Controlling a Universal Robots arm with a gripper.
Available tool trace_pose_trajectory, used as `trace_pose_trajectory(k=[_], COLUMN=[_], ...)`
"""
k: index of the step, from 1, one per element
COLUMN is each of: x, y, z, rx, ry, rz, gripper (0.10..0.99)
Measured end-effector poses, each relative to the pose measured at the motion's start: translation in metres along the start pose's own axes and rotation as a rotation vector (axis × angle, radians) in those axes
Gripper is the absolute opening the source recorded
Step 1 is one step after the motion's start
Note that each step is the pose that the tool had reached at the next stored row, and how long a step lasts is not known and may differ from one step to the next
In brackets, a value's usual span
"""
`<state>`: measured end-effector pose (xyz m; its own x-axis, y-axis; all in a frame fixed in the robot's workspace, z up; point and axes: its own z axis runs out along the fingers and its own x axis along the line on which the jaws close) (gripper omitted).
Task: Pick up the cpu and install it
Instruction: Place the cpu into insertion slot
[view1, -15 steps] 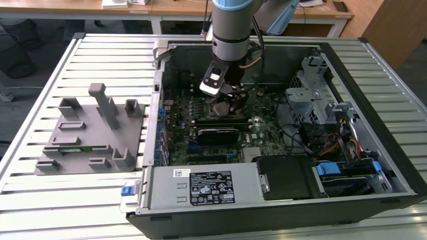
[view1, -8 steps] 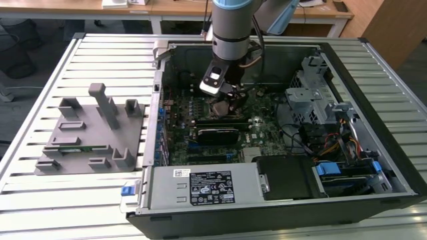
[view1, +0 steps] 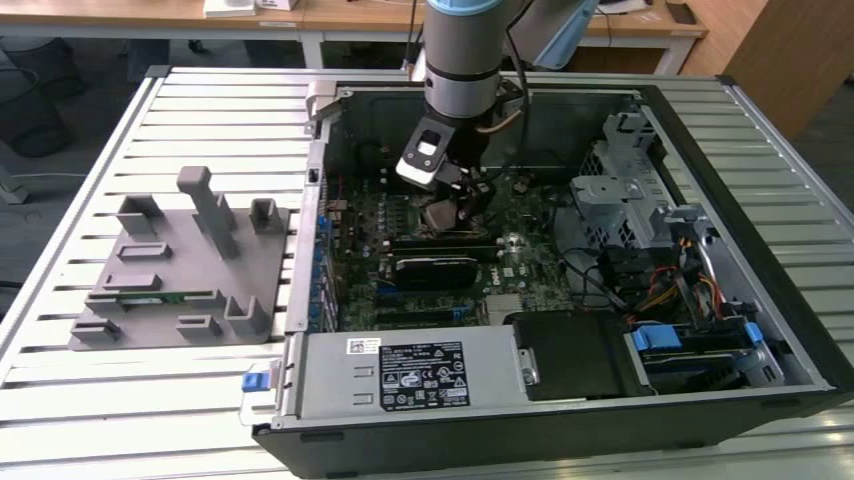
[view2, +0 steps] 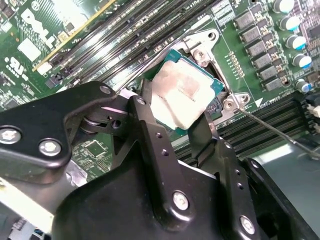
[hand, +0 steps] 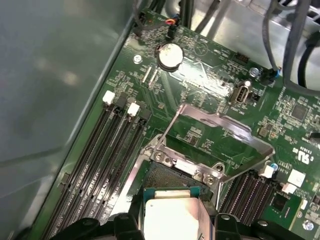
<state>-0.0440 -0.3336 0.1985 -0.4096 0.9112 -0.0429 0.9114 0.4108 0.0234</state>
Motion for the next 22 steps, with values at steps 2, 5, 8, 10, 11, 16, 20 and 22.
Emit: trace_pose_trajectory(k=[2,5,8,10,11,16,20,22], x=[0.0001,0.0004,0.0008,0.0011,0.0012,0.0017,0.0022,0.0026], y=[0.0001,0.0002,0.0004,0.0005,0.0006,0.0008,0.0010,0.0012], z=[0.0000,0.0000,-0.0001,-0.0001,-0.0001,-0.0001,-0.0001,0.0000], rx=[0.001,0.003,0.004,0.005,0.005,0.007,0.009,0.010], ry=[-0.0006,-0.0014,-0.0021,-0.0025,-0.0028,-0.0041,-0.0051,-0.0054], rz=[0.024,0.057,0.087,0.107,0.117,0.172,0.214,0.231], gripper=[0.529,0.529,0.529,0.529,0.529,0.529,0.529,0.529])
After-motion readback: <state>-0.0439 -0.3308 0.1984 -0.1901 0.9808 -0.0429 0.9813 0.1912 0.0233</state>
